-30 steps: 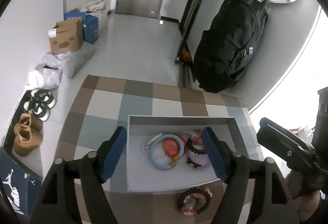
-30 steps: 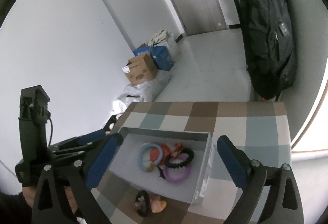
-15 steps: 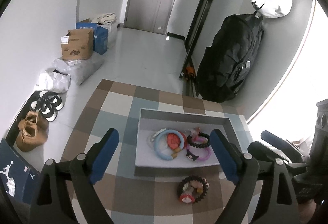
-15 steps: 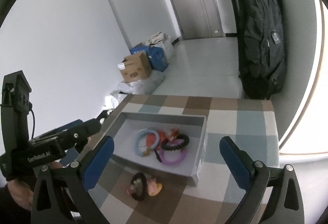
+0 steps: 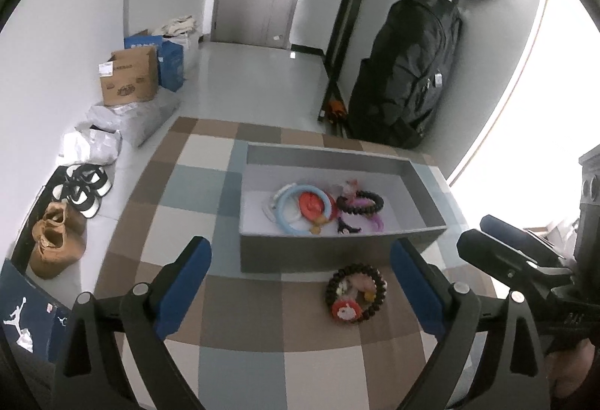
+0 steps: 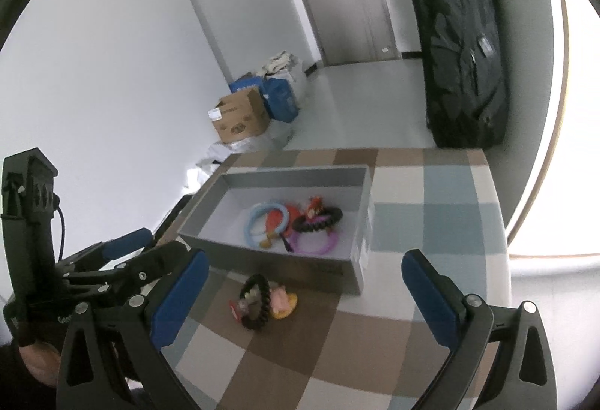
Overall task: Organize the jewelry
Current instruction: 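Move the left gripper back over the black beaded bracelet, then close the left gripper on the bracelet's red charm and lift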
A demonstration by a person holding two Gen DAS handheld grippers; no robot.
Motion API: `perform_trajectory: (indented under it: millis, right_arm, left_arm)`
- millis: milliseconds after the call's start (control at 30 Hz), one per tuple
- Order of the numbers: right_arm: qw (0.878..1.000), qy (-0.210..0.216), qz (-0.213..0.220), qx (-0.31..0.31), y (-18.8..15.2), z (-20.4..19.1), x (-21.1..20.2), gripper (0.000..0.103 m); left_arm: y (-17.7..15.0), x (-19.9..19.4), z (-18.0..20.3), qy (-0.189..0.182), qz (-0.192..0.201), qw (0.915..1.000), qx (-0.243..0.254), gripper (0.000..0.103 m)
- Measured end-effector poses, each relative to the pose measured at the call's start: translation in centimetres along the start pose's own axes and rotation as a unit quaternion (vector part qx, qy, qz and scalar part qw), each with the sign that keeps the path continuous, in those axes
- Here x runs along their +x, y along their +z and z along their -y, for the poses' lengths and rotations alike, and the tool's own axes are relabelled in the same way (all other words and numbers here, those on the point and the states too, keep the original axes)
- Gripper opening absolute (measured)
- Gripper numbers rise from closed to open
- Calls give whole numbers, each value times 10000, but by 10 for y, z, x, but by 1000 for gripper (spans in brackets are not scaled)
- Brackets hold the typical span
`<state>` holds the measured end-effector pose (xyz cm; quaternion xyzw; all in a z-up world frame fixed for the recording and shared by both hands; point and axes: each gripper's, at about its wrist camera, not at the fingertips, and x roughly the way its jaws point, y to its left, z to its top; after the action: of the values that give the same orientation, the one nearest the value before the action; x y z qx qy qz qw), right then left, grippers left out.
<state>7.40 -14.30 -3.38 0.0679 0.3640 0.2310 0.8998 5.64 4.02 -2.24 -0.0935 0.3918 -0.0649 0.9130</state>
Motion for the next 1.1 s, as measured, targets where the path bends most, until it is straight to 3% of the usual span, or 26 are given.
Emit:
perform_trajectory:
  millis: [733,900,1033,1100]
  right_arm:
    - [9989,-110,-236,400,-11,25,8,103]
    - [9986,-123,-264,451,-12,29,9,103]
    - [9976,-95,-323,609,-11,34,12,103]
    - [9973,-60,-326,662,-11,35,13,103]
  left_arm:
    - [-31,37,26,-448,-938,9934,487,94]
    - [-34,35,25,-407,-1019,9928,480,94]
    - [-33,25,16,-383,-819,9954,319,93]
    - [-33,26,11,-439,-787,9957,209,84]
